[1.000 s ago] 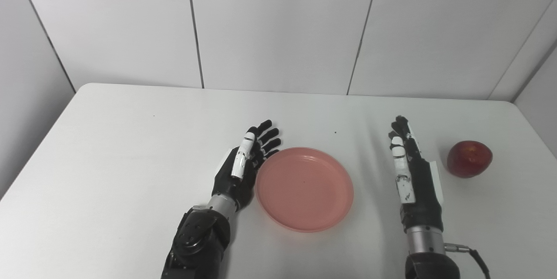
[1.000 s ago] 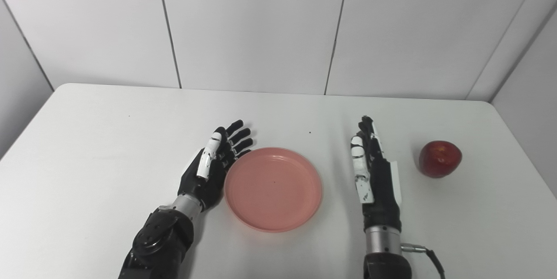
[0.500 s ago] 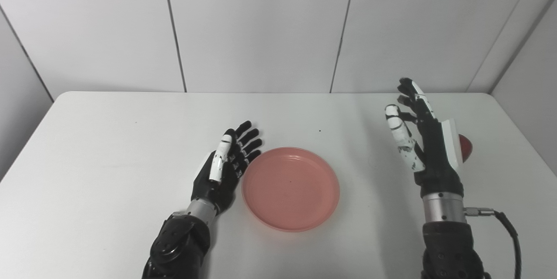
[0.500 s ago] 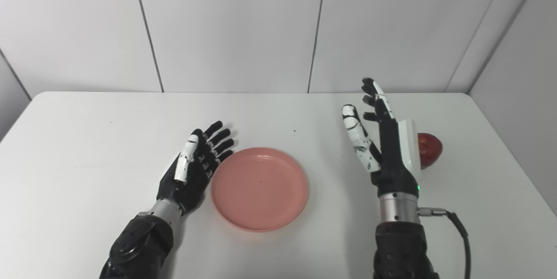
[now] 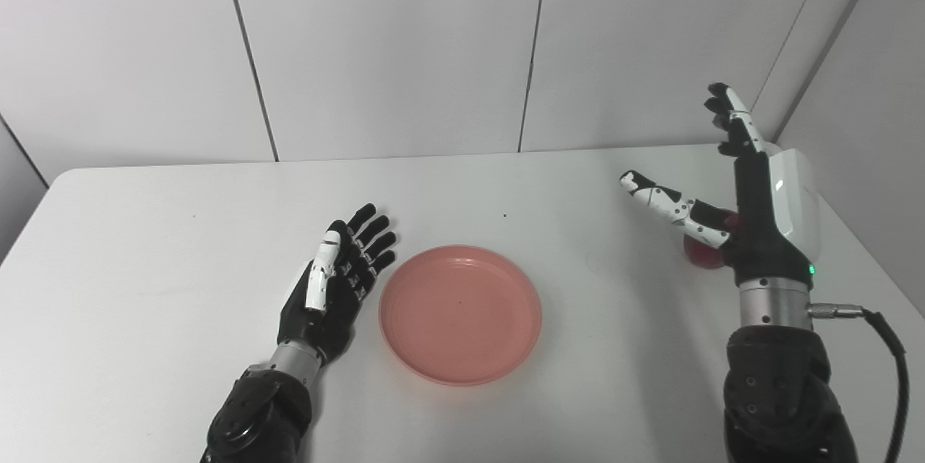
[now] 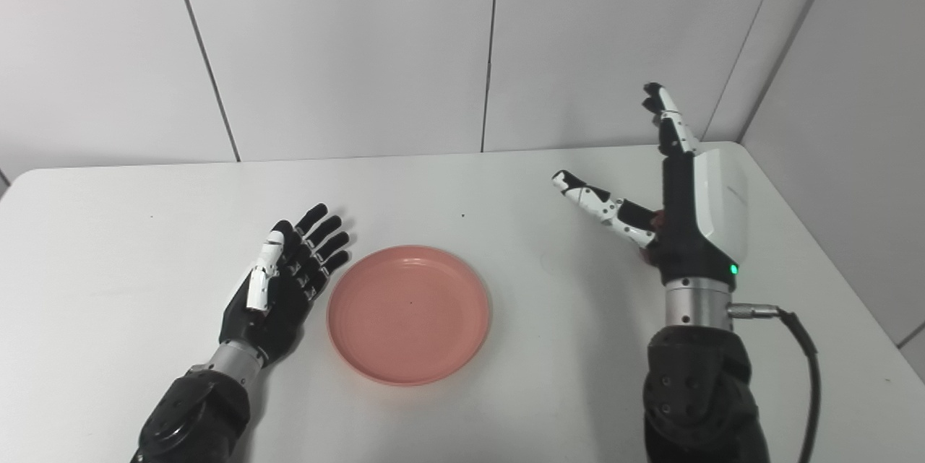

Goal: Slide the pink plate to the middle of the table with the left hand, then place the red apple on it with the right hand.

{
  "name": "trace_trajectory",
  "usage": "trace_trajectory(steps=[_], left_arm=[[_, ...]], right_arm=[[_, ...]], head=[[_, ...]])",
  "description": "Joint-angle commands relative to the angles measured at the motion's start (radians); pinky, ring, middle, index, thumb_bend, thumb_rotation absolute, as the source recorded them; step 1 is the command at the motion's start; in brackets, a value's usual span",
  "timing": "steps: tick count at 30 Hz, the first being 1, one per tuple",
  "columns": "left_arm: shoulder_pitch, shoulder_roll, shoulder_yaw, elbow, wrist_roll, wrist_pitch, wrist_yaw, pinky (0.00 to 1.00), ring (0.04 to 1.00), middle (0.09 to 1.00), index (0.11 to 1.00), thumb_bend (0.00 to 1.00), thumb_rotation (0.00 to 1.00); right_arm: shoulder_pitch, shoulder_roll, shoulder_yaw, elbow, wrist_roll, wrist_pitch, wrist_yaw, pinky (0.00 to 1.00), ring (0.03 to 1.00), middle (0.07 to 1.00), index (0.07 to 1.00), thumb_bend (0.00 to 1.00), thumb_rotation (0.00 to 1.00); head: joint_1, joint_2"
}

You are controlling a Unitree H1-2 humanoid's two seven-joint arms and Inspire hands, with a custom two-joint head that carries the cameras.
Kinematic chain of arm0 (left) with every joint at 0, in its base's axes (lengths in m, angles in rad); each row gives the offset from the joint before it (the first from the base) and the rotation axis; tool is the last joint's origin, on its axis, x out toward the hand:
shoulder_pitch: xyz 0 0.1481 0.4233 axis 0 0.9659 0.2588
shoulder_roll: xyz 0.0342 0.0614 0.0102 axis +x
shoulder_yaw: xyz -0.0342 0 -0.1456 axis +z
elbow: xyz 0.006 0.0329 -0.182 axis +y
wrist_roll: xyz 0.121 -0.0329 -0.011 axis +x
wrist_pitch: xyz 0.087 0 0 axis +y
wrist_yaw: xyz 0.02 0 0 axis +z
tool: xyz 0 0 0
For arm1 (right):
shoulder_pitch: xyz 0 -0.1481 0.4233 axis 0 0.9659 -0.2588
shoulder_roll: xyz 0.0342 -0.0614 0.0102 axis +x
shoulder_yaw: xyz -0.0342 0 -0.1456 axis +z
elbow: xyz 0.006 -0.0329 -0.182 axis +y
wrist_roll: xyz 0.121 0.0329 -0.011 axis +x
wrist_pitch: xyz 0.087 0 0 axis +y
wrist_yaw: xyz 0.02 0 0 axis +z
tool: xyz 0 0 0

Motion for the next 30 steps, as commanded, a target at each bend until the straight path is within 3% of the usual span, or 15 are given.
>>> trace_trajectory(steps=[1, 7, 16, 30], left_arm=[[-0.002, 0.011, 0.001, 0.026, 0.01, 0.019, 0.009, 0.92, 0.916, 0.918, 0.897, 0.39, 1.0], [0.0, 0.017, 0.005, 0.028, 0.01, 0.016, 0.012, 0.91, 0.909, 0.91, 0.888, 0.38, 1.0], [0.002, 0.025, 0.013, 0.034, -0.001, 0.012, 0.002, 0.92, 0.919, 0.923, 0.904, 0.37, 1.0], [-0.003, 0.039, 0.023, 0.057, -0.014, -0.001, -0.021, 0.93, 0.923, 0.926, 0.907, 0.37, 1.0]], right_arm=[[-0.015, -0.029, -0.025, 0.01, -0.022, -0.034, -0.042, 0.77, 0.854, 0.874, 0.909, 0.96, 0.53], [0.011, -0.052, -0.085, 0.091, 0.014, -0.06, -0.093, 0.77, 0.865, 0.891, 0.913, 1.0, 0.57], [0.037, -0.087, -0.106, 0.231, 0.038, -0.122, -0.183, 0.73, 0.831, 0.893, 0.912, 1.0, 0.56], [0.019, -0.106, -0.09, 0.341, 0.059, -0.072, -0.167, 0.76, 0.865, 0.91, 0.946, 1.0, 0.57]], head=[[-0.001, -0.01], [-0.029, -0.015], [-0.064, -0.024], [-0.095, -0.019]])
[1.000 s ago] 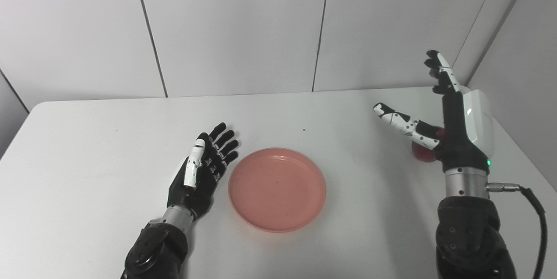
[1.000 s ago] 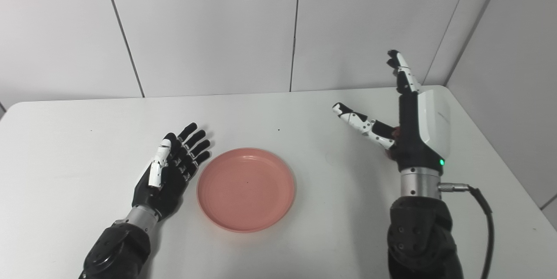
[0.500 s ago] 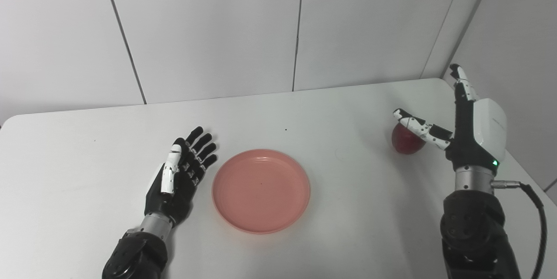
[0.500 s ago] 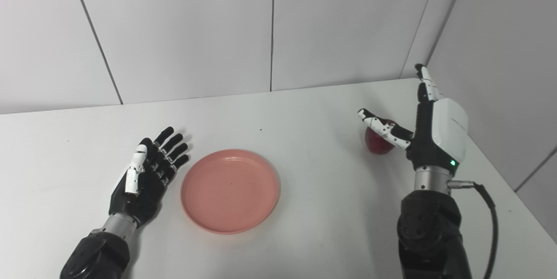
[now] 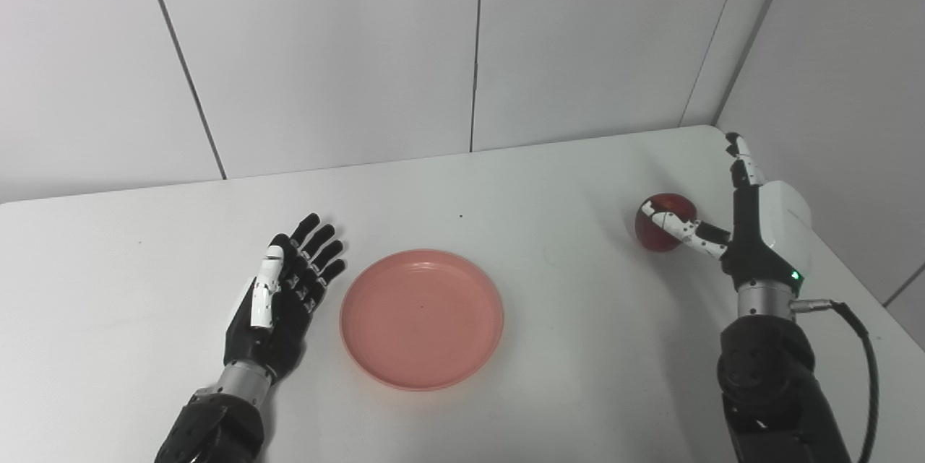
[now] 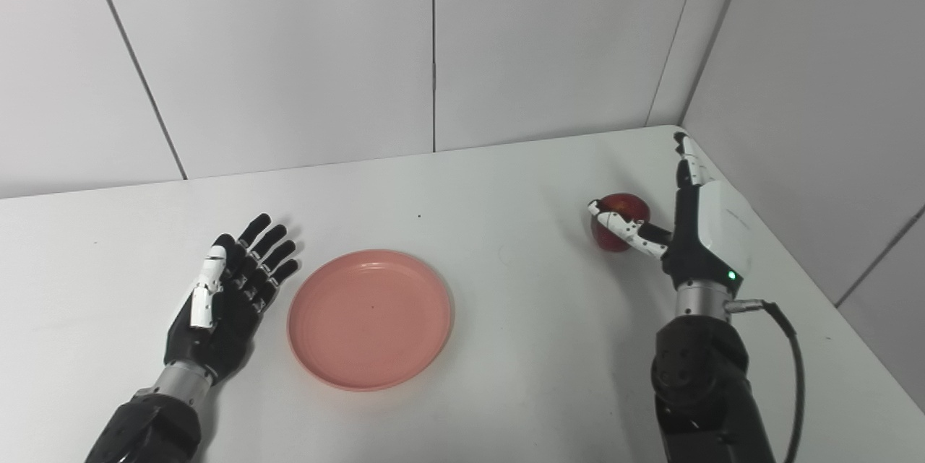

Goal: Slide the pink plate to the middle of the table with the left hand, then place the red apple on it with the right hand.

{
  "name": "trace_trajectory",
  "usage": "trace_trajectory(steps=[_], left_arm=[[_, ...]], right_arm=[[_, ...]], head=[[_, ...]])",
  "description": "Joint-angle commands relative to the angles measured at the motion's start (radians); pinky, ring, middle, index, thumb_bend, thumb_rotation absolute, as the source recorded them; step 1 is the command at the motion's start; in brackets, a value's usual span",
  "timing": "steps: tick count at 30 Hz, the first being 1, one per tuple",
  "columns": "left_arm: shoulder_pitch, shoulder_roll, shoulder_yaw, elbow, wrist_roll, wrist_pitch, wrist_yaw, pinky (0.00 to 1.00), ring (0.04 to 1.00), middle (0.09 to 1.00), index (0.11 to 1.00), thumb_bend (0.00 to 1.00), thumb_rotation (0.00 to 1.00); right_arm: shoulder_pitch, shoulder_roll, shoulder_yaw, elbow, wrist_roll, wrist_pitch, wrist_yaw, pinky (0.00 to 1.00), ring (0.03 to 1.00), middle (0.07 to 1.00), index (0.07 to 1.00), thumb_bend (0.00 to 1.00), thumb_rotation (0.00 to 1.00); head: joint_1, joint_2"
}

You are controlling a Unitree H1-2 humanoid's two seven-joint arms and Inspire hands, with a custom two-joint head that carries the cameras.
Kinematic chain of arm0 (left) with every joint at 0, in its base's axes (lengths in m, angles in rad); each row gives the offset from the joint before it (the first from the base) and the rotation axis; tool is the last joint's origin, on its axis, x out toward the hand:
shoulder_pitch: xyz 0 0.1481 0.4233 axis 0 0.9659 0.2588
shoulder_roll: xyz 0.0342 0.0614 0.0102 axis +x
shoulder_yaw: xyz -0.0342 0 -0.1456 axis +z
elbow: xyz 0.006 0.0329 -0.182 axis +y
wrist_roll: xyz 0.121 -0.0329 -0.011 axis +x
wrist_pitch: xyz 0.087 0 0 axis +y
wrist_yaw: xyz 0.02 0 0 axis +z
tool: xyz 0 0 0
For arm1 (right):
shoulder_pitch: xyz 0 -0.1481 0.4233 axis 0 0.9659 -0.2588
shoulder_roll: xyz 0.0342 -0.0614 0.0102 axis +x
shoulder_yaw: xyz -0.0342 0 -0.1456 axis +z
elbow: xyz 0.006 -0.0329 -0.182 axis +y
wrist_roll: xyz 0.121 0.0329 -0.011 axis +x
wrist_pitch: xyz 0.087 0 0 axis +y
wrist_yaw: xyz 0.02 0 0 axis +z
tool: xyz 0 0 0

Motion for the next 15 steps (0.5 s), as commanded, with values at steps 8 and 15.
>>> trace_trajectory(steps=[8, 15], left_arm=[[0.008, 0.023, 0.004, 0.025, -0.011, 0.024, -0.002, 0.92, 0.918, 0.922, 0.903, 0.37, 1.0], [0.006, 0.029, 0.004, 0.031, -0.02, 0.024, -0.009, 0.94, 0.924, 0.928, 0.908, 0.38, 1.0]], right_arm=[[-0.044, -0.025, 0.018, 0.024, -0.005, 0.008, -0.003, 0.76, 0.865, 0.915, 0.942, 1.0, 0.55], [-0.06, -0.019, 0.026, 0.06, 0.022, -0.007, -0.01, 0.75, 0.859, 0.913, 0.936, 1.0, 0.5]], head=[[-0.01, 0.008], [-0.012, 0.011]])
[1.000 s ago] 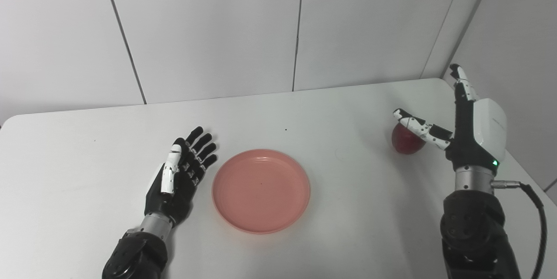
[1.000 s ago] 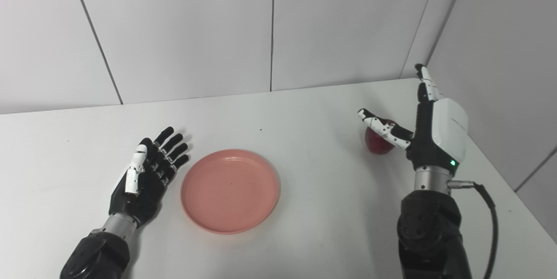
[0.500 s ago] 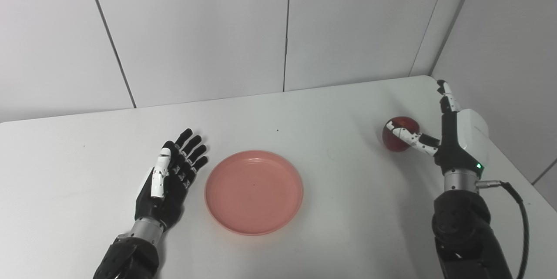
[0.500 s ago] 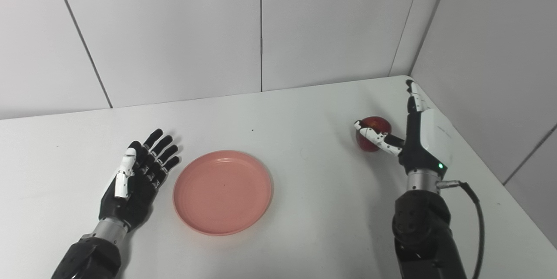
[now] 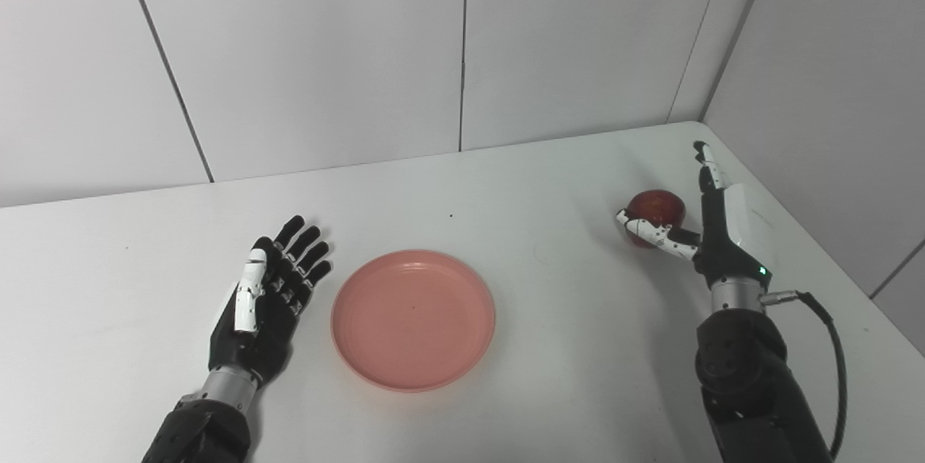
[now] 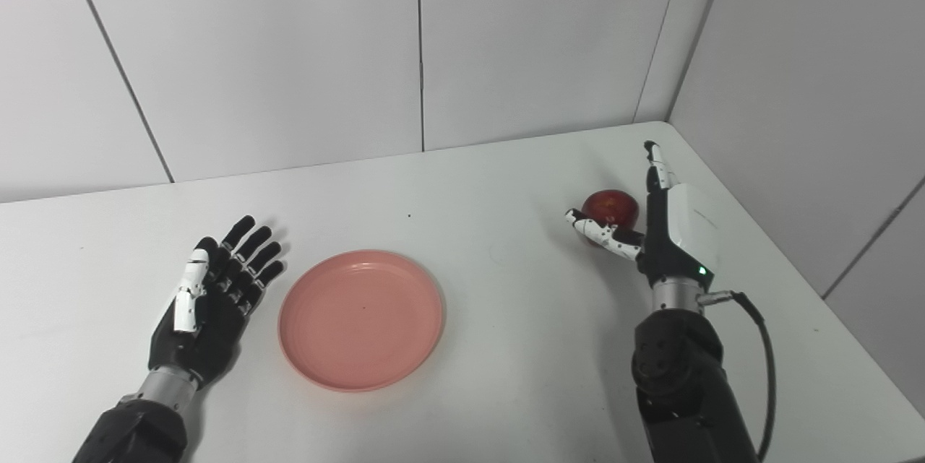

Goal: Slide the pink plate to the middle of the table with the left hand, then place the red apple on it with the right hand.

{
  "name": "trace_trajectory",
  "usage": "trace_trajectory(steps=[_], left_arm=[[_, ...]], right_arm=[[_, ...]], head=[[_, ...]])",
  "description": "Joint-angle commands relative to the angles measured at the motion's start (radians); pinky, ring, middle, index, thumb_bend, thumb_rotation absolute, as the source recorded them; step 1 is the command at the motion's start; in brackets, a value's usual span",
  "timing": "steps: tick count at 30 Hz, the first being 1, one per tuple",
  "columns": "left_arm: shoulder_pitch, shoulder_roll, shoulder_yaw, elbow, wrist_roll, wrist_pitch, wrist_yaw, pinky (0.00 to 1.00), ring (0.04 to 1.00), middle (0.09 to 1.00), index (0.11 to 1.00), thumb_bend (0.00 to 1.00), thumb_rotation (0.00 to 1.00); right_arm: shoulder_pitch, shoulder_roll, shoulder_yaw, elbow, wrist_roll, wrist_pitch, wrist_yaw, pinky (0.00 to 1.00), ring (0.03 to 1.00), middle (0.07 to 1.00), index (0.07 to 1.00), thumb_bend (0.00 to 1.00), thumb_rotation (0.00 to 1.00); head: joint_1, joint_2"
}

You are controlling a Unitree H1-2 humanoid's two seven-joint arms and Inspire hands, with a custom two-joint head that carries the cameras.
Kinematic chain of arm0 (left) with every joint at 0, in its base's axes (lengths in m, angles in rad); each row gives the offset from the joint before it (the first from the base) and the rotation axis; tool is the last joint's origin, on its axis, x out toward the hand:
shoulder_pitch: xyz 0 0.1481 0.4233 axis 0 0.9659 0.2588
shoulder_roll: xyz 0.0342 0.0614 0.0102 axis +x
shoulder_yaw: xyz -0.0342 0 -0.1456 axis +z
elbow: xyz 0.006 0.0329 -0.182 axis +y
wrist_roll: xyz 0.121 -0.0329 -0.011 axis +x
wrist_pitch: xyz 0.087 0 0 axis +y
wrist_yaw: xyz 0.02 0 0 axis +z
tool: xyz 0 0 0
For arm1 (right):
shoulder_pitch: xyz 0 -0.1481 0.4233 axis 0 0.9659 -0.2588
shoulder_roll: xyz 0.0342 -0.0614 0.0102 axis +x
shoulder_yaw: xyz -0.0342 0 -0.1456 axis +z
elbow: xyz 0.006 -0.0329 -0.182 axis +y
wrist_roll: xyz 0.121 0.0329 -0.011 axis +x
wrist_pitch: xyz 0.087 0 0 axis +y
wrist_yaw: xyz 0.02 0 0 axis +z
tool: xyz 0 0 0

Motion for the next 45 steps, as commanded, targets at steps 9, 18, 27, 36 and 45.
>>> trace_trajectory(steps=[9, 18, 27, 36, 45], left_arm=[[0.011, 0.014, 0.001, 0.011, 0.003, 0.035, 0.012, 0.93, 0.918, 0.924, 0.905, 0.38, 1.0], [0.009, 0.017, 0.004, 0.011, -0.001, 0.04, 0.011, 0.93, 0.917, 0.924, 0.906, 0.37, 1.0], [0.008, 0.019, 0.005, 0.007, -0.003, 0.05, 0.011, 0.93, 0.919, 0.925, 0.908, 0.37, 1.0], [0.009, 0.02, 0.005, 0.005, -0.002, 0.049, 0.009, 0.94, 0.921, 0.926, 0.91, 0.37, 1.0], [0.008, 0.021, 0.007, 0.004, -0.007, 0.052, 0.007, 0.93, 0.919, 0.925, 0.909, 0.37, 1.0]], right_arm=[[-0.063, -0.025, 0.021, 0.036, 0.003, 0.004, -0.015, 0.74, 0.857, 0.914, 0.934, 1.0, 0.49], [-0.088, -0.034, 0.023, 0.081, 0.01, 0.017, -0.014, 0.73, 0.848, 0.9, 0.92, 1.0, 0.48], [-0.102, -0.04, 0.014, 0.117, 0.031, 0.024, -0.019, 0.72, 0.835, 0.885, 0.903, 1.0, 0.43], [-0.105, -0.053, 0.007, 0.138, 0.057, 0.028, -0.022, 0.73, 0.843, 0.887, 0.898, 1.0, 0.39], [-0.108, -0.062, 0.005, 0.125, 0.078, 0.049, -0.014, 0.74, 0.83, 0.864, 0.869, 1.0, 0.37]], head=[[-0.002, 0.006], [0.0, 0.012], [0.001, 0.018], [0.002, 0.022], [0.003, 0.023]])
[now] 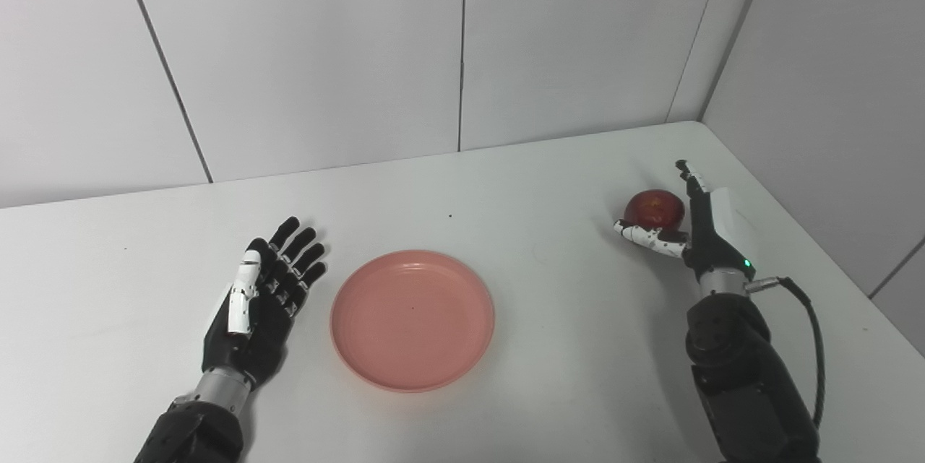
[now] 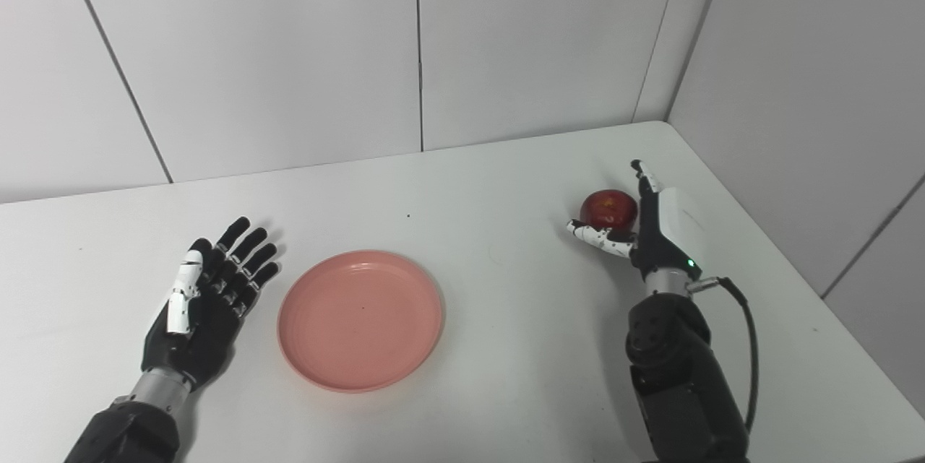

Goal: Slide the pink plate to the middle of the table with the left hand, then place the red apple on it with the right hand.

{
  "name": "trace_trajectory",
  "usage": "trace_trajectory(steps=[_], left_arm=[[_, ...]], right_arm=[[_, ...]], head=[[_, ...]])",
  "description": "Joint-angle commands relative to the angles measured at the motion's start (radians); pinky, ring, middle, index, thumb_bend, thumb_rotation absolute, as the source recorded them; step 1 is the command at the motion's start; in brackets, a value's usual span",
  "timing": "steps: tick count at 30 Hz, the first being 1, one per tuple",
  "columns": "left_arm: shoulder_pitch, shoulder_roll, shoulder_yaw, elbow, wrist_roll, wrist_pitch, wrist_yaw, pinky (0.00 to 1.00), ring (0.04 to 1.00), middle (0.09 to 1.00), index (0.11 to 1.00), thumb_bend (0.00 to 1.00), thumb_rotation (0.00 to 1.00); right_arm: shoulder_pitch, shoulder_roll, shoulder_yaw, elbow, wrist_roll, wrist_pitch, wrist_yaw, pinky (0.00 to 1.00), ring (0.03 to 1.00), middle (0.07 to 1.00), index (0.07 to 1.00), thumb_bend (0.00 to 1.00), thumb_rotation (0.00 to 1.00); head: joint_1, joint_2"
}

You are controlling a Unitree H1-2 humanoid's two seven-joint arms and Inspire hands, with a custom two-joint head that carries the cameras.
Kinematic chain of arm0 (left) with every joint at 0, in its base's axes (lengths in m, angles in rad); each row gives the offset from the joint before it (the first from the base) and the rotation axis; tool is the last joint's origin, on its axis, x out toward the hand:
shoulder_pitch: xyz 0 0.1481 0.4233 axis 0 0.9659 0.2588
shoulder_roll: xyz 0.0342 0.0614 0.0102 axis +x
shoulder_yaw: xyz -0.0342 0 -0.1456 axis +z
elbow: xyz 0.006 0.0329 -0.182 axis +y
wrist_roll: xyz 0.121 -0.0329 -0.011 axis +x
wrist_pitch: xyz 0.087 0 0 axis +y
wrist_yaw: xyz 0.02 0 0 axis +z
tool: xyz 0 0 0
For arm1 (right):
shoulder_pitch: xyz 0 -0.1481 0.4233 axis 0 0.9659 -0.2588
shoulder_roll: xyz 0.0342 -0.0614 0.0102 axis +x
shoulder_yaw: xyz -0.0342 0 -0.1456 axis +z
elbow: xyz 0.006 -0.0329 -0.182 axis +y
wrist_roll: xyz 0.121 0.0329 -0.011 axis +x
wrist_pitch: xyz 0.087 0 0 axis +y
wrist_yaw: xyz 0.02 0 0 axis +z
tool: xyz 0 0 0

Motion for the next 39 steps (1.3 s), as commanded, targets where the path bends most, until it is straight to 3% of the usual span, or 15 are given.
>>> trace_trajectory(steps=[1, 7, 13, 15, 18, 20, 23, 28, 39], left_arm=[[0.008, 0.011, 0.005, 0.007, 0.001, 0.045, 0.013, 0.94, 0.919, 0.926, 0.909, 0.37, 1.0], [0.008, 0.013, 0.003, 0.003, 0.002, 0.049, 0.011, 0.94, 0.925, 0.932, 0.915, 0.37, 1.0], [0.005, 0.014, 0.003, 0.01, 0.003, 0.046, 0.008, 0.94, 0.926, 0.932, 0.917, 0.37, 1.0], [0.005, 0.014, 0.002, 0.008, 0.003, 0.045, 0.007, 0.94, 0.924, 0.932, 0.917, 0.37, 1.0], [0.005, 0.014, 0.005, 0.009, 0.0, 0.048, 0.008, 0.94, 0.924, 0.932, 0.917, 0.37, 1.0], [0.003, 0.014, 0.004, 0.012, 0.002, 0.045, 0.009, 0.94, 0.925, 0.932, 0.916, 0.36, 1.0], [0.003, 0.012, 0.004, 0.009, 0.001, 0.048, 0.01, 0.94, 0.923, 0.93, 0.915, 0.37, 1.0], [0.003, 0.014, 0.001, 0.008, 0.008, 0.044, 0.011, 0.94, 0.919, 0.926, 0.911, 0.37, 1.0], [0.005, 0.007, 0.003, 0.001, 0.009, 0.05, 0.022, 0.93, 0.919, 0.927, 0.911, 0.37, 1.0]], right_arm=[[-0.042, -0.029, -0.006, -0.026, -0.001, 0.003, -0.015, 0.73, 0.818, 0.853, 0.858, 1.0, 0.37], [-0.047, -0.023, -0.016, -0.017, 0.031, -0.034, -0.042, 0.63, 0.722, 0.764, 0.792, 0.98, 0.31], [-0.054, -0.03, -0.006, 0.0, 0.051, -0.051, -0.058, 0.61, 0.684, 0.71, 0.717, 0.93, 0.23], [-0.057, -0.032, -0.005, 0.007, 0.06, -0.057, -0.057, 0.53, 0.595, 0.638, 0.659, 0.88, 0.19], [-0.061, -0.035, 0.0, 0.016, 0.058, -0.054, -0.057, 0.48, 0.541, 0.595, 0.607, 0.84, 0.17], [-0.066, -0.04, 0.006, 0.03, 0.057, -0.051, -0.054, 0.47, 0.526, 0.57, 0.513, 0.59, 0.15], [-0.07, -0.055, 0.023, 0.043, 0.056, -0.046, -0.035, 0.45, 0.511, 0.556, 0.493, 0.54, 0.14], [-0.074, -0.067, 0.044, 0.057, 0.051, -0.042, -0.042, 0.38, 0.445, 0.495, 0.484, 0.52, 0.14], [-0.063, -0.073, 0.045, 0.021, 0.053, -0.054, -0.053, 0.35, 0.419, 0.473, 0.485, 0.52, 0.13]], head=[[0.001, 0.002], [0.002, 0.005], [0.002, 0.005], [0.006, 0.004], [0.006, 0.004], [0.006, 0.004], [0.006, 0.004], [0.007, 0.006], [0.014, 0.008]])
